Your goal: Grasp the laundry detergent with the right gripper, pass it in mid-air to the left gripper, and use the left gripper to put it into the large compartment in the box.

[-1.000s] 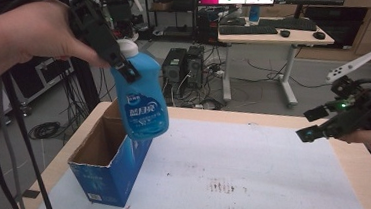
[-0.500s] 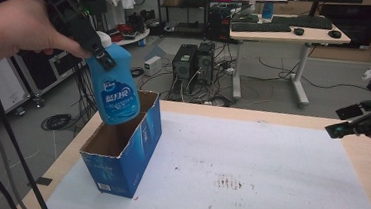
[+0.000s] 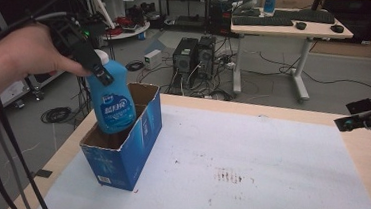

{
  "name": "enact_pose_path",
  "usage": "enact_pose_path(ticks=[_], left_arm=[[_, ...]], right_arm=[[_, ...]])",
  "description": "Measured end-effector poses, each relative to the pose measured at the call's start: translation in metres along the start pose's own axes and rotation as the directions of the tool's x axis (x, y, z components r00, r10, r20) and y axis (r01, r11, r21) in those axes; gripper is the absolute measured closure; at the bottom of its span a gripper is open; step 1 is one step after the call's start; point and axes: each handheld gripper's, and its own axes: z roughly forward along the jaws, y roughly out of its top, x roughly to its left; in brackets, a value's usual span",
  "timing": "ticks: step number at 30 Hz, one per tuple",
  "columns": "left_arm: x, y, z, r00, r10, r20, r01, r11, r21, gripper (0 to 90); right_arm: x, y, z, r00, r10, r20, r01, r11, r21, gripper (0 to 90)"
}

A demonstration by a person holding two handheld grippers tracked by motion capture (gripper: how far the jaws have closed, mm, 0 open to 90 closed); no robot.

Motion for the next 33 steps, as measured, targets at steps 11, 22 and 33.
enact_pose_path(ticks=[11,22,33], left_arm=[[-0.009,-0.023,0.067,0.9994,-0.001,0.036,-0.001,0.9987,0.05,38.8],[-0.014,-0.041,0.114,0.9977,0.056,0.037,-0.058,0.9963,0.063,38.8],[-0.014,-0.046,0.123,0.9955,0.081,0.05,-0.085,0.9941,0.067,38.7]], right_arm=[[0.0,-0.005,0.003,1.0,0.003,0.001,-0.003,1.0,0.011,12.8],[0.001,-0.011,0.005,0.9999,0.01,0.002,-0.01,1.0,0.025,12.8],[0.001,-0.012,0.008,1.0,0.008,0.005,-0.008,0.999,0.033,12.8]])
